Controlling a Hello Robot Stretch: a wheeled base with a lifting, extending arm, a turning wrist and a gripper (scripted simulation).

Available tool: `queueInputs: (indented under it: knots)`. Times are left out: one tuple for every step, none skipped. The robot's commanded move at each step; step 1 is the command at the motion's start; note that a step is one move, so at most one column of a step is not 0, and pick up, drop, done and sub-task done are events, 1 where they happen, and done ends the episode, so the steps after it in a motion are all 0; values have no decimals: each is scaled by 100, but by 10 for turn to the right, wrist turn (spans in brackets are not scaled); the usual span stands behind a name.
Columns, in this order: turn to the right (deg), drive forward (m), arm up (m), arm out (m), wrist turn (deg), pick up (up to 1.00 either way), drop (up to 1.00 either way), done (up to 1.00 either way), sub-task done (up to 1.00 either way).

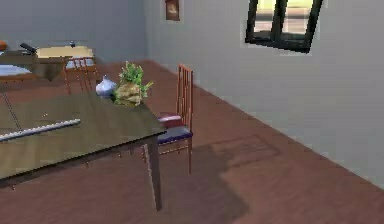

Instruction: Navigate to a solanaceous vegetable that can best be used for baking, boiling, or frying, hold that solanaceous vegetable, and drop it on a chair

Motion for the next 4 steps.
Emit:
queueInputs:
  knots:
    - [-450,0,0,0,0,0,0,0,0]
    - [-450,0,0,0,0,0,0,0,0]
    - [-240,0,0,0,0,0,0,0,0]
    - [0,100,0,0,0,0,0,0,0]
